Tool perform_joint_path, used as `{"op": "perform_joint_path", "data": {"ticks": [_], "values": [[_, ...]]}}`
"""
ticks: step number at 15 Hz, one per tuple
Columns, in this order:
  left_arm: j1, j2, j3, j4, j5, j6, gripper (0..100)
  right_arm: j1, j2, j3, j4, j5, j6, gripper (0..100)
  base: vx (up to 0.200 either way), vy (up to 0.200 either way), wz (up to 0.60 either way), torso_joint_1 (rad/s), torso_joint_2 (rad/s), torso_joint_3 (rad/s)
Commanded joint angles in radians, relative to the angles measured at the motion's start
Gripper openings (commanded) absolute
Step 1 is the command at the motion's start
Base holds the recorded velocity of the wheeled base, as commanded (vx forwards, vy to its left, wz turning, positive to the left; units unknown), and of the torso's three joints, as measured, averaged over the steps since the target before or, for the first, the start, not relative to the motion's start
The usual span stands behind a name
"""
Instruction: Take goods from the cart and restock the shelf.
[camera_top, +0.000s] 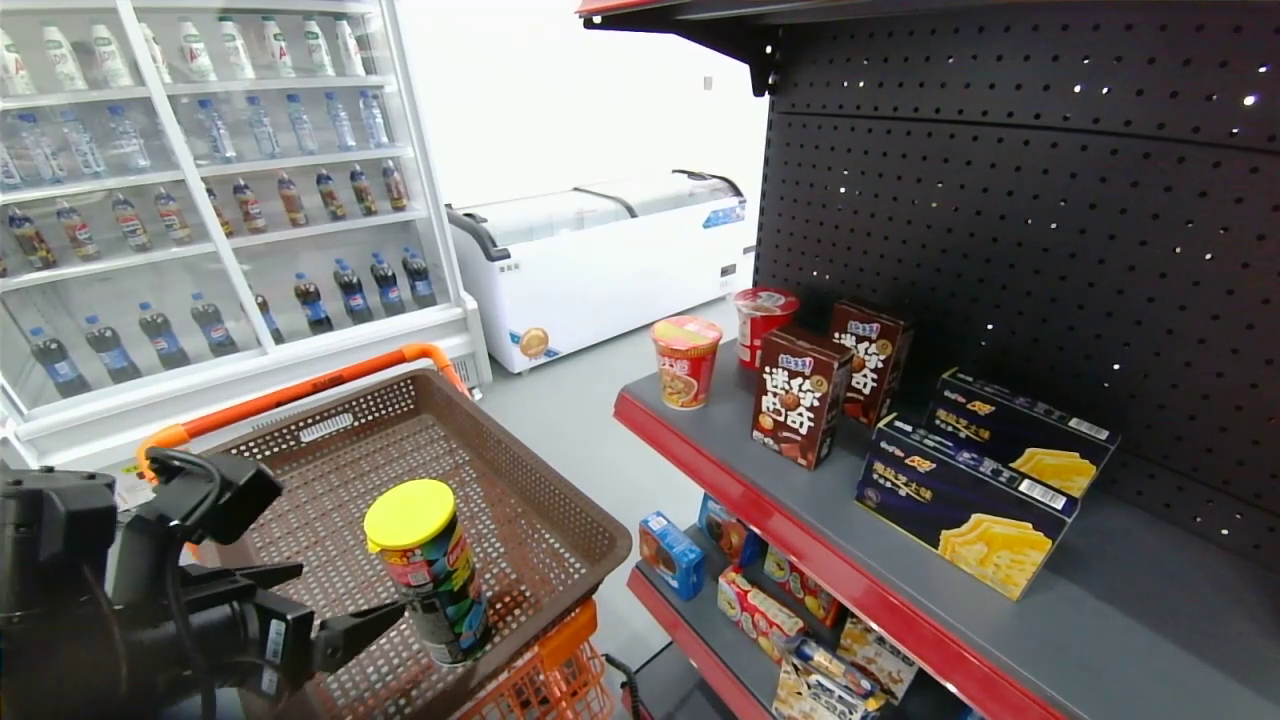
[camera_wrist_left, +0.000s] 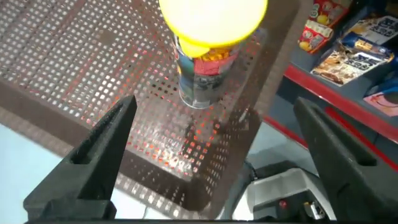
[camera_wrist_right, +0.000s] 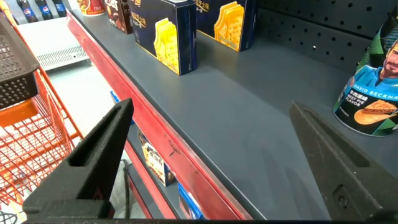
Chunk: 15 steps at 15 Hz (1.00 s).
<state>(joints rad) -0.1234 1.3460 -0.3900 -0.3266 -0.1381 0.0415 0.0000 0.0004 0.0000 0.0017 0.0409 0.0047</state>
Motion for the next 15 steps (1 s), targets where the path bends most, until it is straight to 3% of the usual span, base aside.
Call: {"op": "perform_joint_path", "data": {"ticks": [1,5,8,10,15], "values": [[0.001,0.156,-0.003,-0.058,-0.006,-0.008,100,0.000,0.000,0.000,0.000,0.001,0.000,100,0.000,0.000,0.00,0.000,0.00,0.000],[-0.002,0.289,0.003,-0.178,-0.014,0.001,100,0.000,0.000,0.000,0.000,0.001,0.000,100,0.000,0.000,0.00,0.000,0.00,0.000],[-0.012,0.384,0.051,-0.338,-0.014,0.006,100,0.000,0.000,0.000,0.000,0.001,0.000,100,0.000,0.000,0.00,0.000,0.00,0.000],[-0.018,0.458,0.089,-0.497,-0.014,0.006,100,0.000,0.000,0.000,0.000,0.001,0.000,100,0.000,0.000,0.00,0.000,0.00,0.000],[-0.039,0.565,0.118,-0.675,-0.014,0.006,100,0.000,0.000,0.000,0.000,0.001,0.000,100,0.000,0.000,0.00,0.000,0.00,0.000]]}}
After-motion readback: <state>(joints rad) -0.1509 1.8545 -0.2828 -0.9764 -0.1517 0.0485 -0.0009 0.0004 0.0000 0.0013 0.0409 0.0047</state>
